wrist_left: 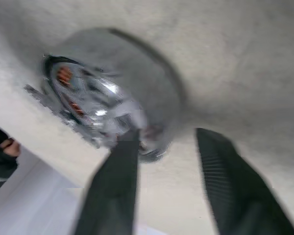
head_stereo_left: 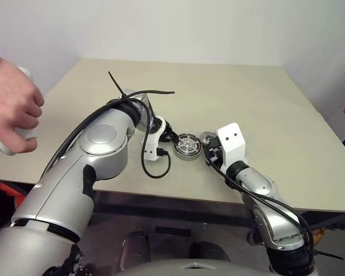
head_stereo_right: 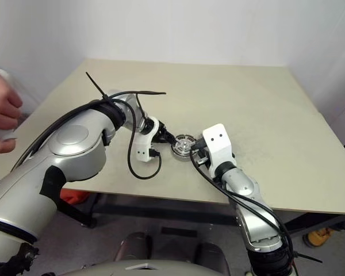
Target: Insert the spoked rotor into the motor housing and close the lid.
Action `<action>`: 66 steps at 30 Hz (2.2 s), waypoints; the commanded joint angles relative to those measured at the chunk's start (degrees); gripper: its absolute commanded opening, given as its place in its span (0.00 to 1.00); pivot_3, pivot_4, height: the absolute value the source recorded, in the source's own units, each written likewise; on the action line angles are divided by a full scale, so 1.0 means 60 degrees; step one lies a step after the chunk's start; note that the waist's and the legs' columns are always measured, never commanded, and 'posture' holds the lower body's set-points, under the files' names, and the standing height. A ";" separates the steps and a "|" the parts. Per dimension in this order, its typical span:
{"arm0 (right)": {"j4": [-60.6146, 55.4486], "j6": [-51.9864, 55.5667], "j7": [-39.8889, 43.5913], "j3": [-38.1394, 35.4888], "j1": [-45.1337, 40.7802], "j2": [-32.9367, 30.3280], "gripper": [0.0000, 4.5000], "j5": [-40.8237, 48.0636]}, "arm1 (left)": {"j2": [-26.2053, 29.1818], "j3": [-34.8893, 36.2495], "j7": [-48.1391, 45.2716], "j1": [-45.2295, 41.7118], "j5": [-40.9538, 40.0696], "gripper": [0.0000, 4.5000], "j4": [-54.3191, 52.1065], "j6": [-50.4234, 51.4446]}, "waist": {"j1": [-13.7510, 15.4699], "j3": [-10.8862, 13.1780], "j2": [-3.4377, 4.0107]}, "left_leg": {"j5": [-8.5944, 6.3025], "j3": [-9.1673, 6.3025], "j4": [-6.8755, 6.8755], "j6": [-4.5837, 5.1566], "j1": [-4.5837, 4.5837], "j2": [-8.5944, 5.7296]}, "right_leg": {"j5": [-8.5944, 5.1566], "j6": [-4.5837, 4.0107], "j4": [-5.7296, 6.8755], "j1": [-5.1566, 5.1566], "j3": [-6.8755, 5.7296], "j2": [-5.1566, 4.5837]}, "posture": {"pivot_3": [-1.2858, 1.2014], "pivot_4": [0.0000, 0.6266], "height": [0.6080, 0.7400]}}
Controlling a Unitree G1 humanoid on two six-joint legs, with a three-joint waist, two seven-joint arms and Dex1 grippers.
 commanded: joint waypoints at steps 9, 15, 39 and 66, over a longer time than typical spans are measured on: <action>0.0089 -0.0420 -0.0038 -0.0423 -0.0146 0.0187 0.33 0.0193 | 0.0536 0.1095 -0.0060 -0.0352 -0.1121 0.52 0.0065 -0.0029 | 0.0000 0.0000 0.0000 | 0.0003 0.0001 0.0001 -0.0004 0.0004 0.0000 | 0.0002 -0.0001 0.0003 0.0001 0.0001 0.0000 | 0.52 0.00 1.00; 0.0489 -0.0832 0.0042 -0.1499 -0.0186 0.0635 0.33 0.0908 | 0.1575 0.4343 -0.3210 0.0428 -0.4600 0.52 0.0254 -0.1508 | -0.0011 -0.0002 0.0002 | 0.0001 0.0010 -0.0001 -0.0001 0.0013 -0.0003 | 0.0018 -0.0033 0.0003 0.0001 0.0003 0.0001 | 0.52 0.00 1.00; 0.1643 0.1916 -0.0771 -0.5550 -0.1080 0.1558 0.33 0.5461 | 0.0279 1.3532 -1.3328 0.8128 -1.7490 0.52 -0.9245 1.1296 | -0.0095 -0.0010 0.0019 | -0.0002 0.0046 -0.0022 0.0007 0.0076 -0.0039 | 0.0024 -0.0094 0.0083 -0.0001 0.0014 -0.0062 | 0.52 0.00 1.00; 0.3745 0.3936 -0.3128 -0.7567 -0.1932 0.2427 0.91 0.9597 | 0.0715 1.3304 -1.2297 1.0606 -1.8104 0.53 -1.2809 1.3887 | -0.0319 -0.0058 0.0095 | 0.0006 0.0048 -0.0087 -0.0007 0.0056 -0.0026 | -0.0016 -0.0003 -0.0010 -0.0007 0.0008 -0.0025 | 0.52 0.00 1.00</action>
